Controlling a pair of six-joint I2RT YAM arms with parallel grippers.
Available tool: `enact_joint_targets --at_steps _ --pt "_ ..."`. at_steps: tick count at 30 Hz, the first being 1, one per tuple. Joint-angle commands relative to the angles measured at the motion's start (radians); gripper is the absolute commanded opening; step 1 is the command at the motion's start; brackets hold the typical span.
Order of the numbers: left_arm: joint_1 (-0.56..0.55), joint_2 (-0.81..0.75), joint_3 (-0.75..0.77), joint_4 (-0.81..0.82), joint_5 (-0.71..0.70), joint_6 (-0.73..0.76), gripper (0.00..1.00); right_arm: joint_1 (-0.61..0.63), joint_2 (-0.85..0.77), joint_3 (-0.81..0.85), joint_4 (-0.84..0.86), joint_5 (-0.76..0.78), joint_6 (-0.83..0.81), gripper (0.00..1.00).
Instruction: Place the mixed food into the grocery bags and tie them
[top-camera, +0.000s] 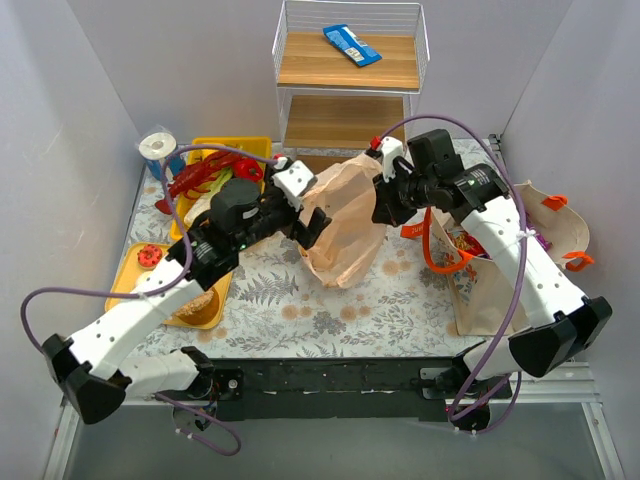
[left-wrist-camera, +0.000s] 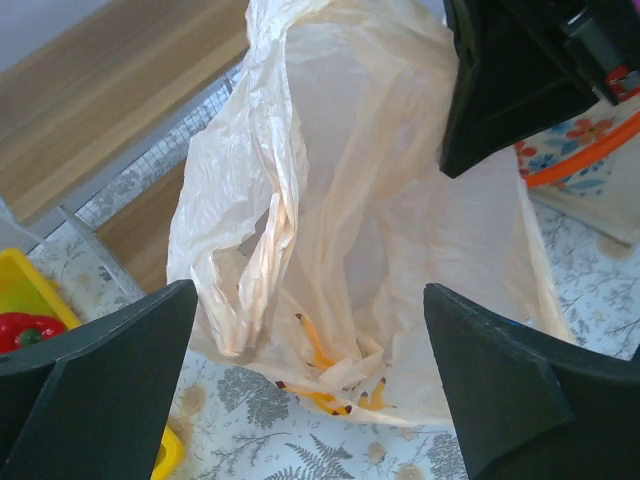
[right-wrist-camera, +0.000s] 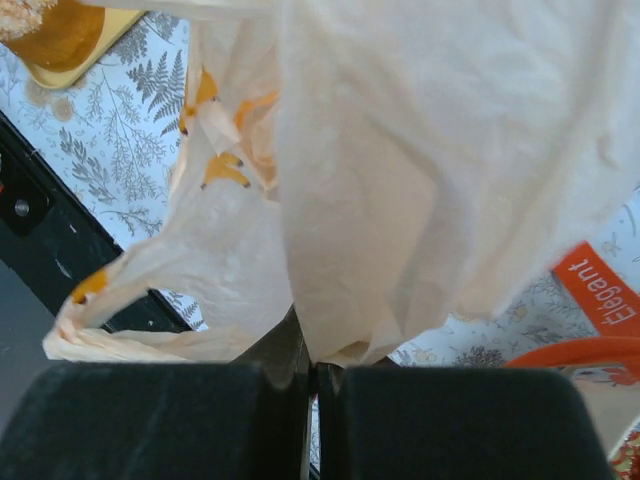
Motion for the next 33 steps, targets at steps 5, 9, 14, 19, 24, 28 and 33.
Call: enact_joint_targets --at_steps 5,9,14,19,24,28,33 --pt "0.0 -0.12 0.153 -0.177 0.054 0.019 0.98 0.001 0.043 0.144 -0.114 -0.011 -0.04 0.01" --pt "-0.001 -0.068 0.233 -0.237 0.047 0.041 0.98 0.003 0.032 0.134 -0.117 -0.019 -0.037 0.01" --pt "-0.001 0.024 0.278 -0.261 0.139 -0.037 0.98 0.003 0.023 0.12 -0.113 -0.024 -0.022 0.01" --pt "-0.001 0.132 0.327 -0.312 0.225 -0.2 0.98 0.003 0.02 0.114 -0.113 -0.018 -0.022 0.01" --pt "-0.001 0.146 0.288 -0.312 0.219 -0.28 0.98 0.001 0.03 0.106 -0.103 -0.005 -0.019 0.01" --pt "-0.001 0.137 0.255 -0.335 0.16 -0.305 0.98 0.003 0.058 0.114 -0.097 0.013 -0.014 0.01" --pt "-0.001 0.167 0.206 -0.35 0.078 -0.3 0.68 0.005 0.108 0.134 -0.083 -0.013 -0.014 0.01"
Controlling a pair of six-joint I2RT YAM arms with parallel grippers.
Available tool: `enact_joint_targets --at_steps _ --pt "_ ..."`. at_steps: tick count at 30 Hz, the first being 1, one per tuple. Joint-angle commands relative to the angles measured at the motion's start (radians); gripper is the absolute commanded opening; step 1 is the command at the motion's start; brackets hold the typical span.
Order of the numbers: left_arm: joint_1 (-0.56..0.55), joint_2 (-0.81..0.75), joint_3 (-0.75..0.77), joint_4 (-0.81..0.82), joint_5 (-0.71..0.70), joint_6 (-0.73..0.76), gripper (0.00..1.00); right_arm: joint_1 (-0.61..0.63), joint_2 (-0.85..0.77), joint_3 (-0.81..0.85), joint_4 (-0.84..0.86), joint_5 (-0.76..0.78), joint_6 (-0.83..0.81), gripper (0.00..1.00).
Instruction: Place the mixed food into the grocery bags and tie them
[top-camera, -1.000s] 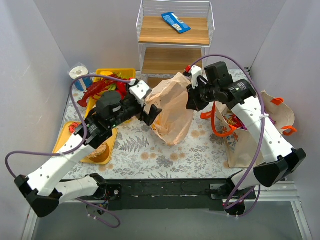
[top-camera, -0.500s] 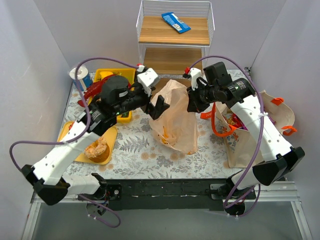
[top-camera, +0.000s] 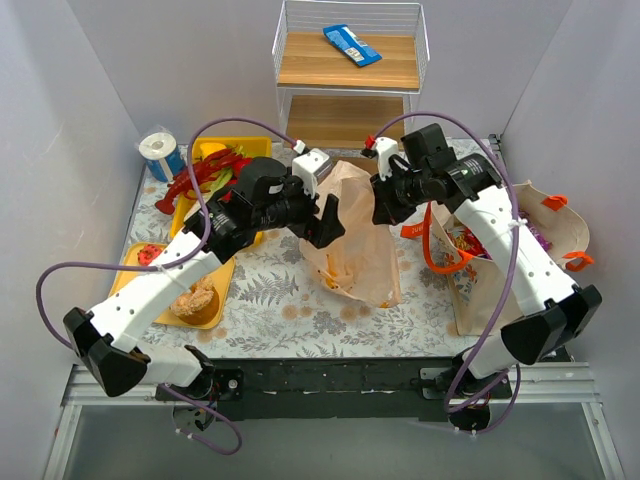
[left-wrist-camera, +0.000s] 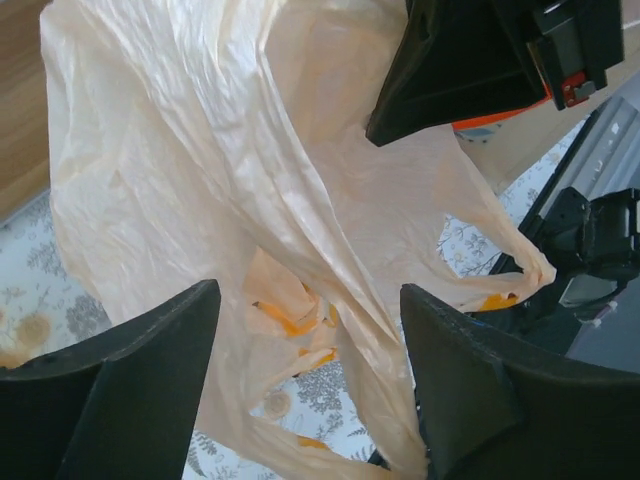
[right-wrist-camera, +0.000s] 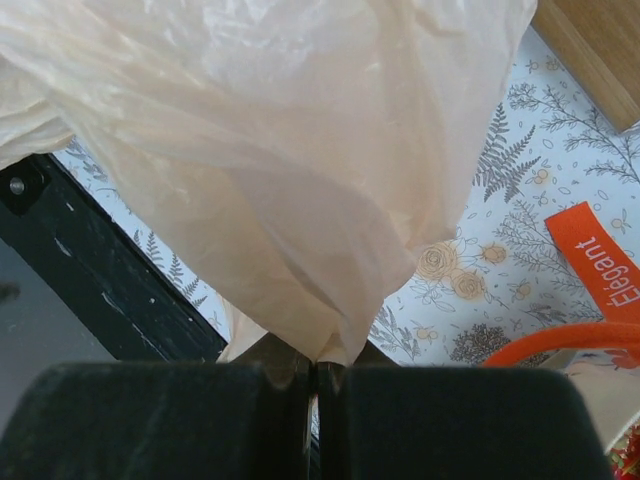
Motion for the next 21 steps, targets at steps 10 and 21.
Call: enact_joint_targets --at_steps 10,21 --pt "0.14 0.075 -0.074 0.022 -0.142 -0.111 0.0 0.005 0.021 -0.033 0.069 0.003 0.053 0.77" --pt "0.2 0.109 -0.063 0.019 -0.117 -0.119 0.0 0.023 -0.364 -0.427 0.288 0.146 0.29 0.84"
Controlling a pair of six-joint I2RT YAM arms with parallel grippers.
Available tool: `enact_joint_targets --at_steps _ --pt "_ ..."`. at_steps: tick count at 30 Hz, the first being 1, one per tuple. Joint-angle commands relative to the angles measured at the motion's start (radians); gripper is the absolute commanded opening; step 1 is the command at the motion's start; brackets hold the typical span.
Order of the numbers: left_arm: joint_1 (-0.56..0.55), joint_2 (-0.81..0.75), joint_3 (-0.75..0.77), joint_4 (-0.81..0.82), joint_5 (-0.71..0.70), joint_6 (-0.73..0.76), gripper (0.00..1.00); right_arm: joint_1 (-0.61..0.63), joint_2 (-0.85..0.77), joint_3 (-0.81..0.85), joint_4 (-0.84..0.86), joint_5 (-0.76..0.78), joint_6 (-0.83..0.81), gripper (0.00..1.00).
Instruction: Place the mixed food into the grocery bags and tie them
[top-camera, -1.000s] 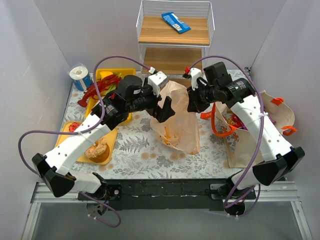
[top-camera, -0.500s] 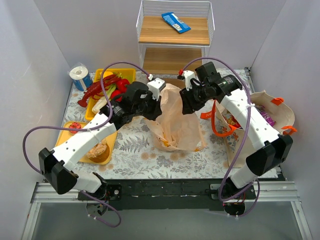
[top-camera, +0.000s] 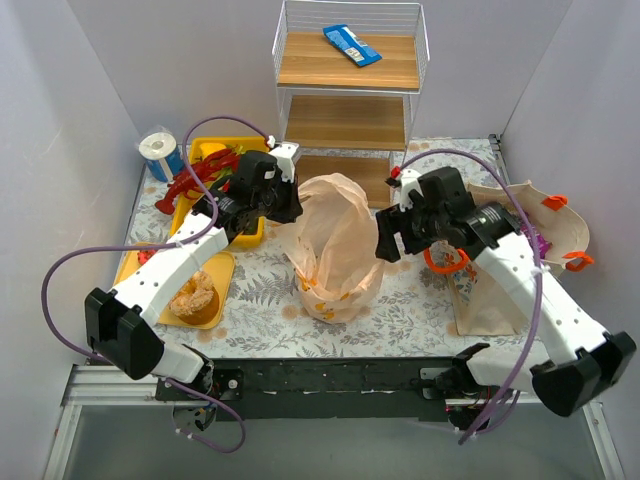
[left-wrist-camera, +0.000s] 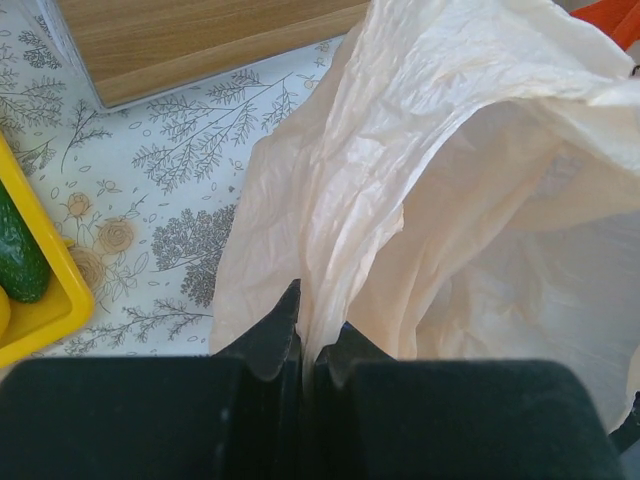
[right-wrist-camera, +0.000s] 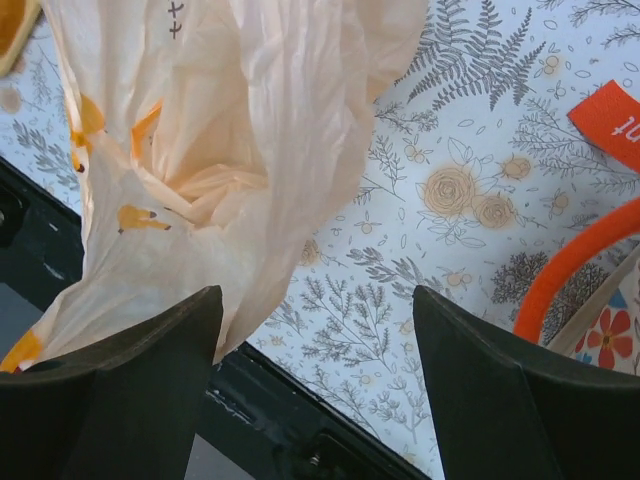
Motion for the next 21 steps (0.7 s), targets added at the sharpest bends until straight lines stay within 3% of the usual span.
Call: enact_joint_targets --at_steps 1,6,11,21 --pt "0.008 0.005 0.015 0.008 0.016 -0.013 0.0 0.015 -0.156 -0.082 0.158 0.034 0.148 0.85" --pt "0.008 0.021 0.015 0.002 -0.026 -0.033 0.0 0.044 -0.302 -0.133 0.255 -0.026 0.318 0.88" --pt "0.018 0.025 -0.011 0.034 -0.041 -0.059 0.0 0.08 -0.41 -0.32 0.498 -0.172 0.499 0.87" --pt "0.027 0.047 -0.016 0.068 -0.04 -0.093 0.0 0.247 -0.428 -0.487 0.678 -0.069 0.647 0.85"
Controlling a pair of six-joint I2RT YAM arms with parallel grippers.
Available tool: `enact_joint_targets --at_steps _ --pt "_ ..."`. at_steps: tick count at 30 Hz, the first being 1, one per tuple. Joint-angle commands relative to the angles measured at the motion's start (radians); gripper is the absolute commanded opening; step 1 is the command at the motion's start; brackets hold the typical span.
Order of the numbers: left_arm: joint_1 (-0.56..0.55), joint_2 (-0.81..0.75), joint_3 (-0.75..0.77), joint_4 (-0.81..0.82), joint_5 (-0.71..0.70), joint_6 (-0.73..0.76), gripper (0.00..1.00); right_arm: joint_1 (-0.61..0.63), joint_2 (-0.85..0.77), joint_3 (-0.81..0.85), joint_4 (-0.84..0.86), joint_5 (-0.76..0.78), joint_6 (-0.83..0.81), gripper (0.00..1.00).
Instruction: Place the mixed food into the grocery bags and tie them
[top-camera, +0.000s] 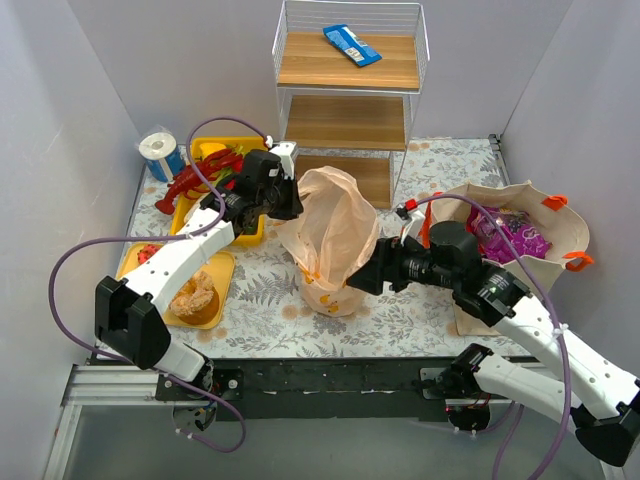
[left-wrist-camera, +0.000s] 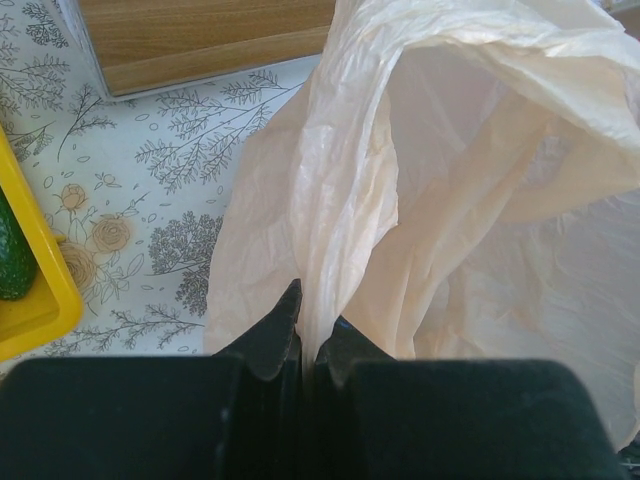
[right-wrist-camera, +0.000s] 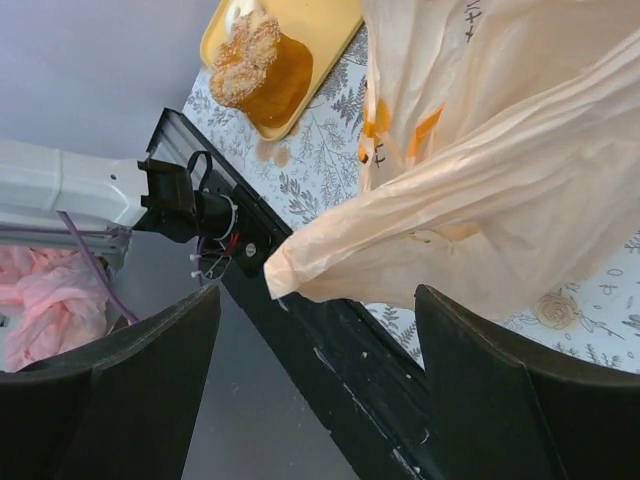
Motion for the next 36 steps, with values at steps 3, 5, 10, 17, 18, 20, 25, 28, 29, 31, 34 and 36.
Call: enact_joint_targets --at_steps 3,5,10,17,18,20,25,28,29,31,34,36 --pt "0.007 -0.018 -0.016 0.03 -0.016 -0.021 0.0 0.057 0.001 -0.061 0.249 0.082 0.098 0.85" --pt "0.007 -0.021 -0.019 0.032 -0.018 -0.021 0.0 0.076 0.014 -0.09 0.297 0.102 0.098 0.85" --pt "0.009 -0.035 -0.041 0.032 -0.021 -0.019 0.0 0.123 0.09 -0.081 0.354 0.2 0.032 0.82" --pt "0.039 -0.103 -0.108 -0.013 -0.114 0.005 0.0 0.133 0.038 -0.014 0.222 0.419 -0.043 0.05" --pt "0.056 -0.113 -0.116 -0.02 -0.127 0.01 0.0 0.133 0.024 0.003 0.178 0.455 -0.051 0.01" --pt "0.069 -0.139 -0.133 -0.046 -0.174 0.019 0.0 0.133 -0.011 0.037 0.069 0.548 -0.075 0.01" --pt "0.089 -0.163 -0.156 -0.086 -0.2 0.03 0.0 0.133 -0.077 0.075 -0.039 0.651 -0.091 0.01" --pt "0.09 -0.176 -0.179 -0.063 -0.087 0.058 0.09 0.133 -0.088 0.054 -0.028 0.639 -0.089 0.01" --pt "0.09 -0.182 -0.183 -0.048 -0.041 0.076 0.32 0.133 -0.087 0.049 -0.025 0.627 -0.089 0.01" --pt "0.09 -0.197 -0.194 -0.033 0.051 0.087 0.49 0.133 -0.078 0.037 -0.018 0.621 -0.089 0.01" --pt "0.09 -0.252 -0.199 -0.007 0.141 0.116 0.97 0.133 -0.073 0.023 -0.011 0.619 -0.088 0.01" --pt "0.09 -0.321 -0.2 0.026 0.151 0.122 0.98 0.133 -0.074 0.017 -0.008 0.619 -0.088 0.01"
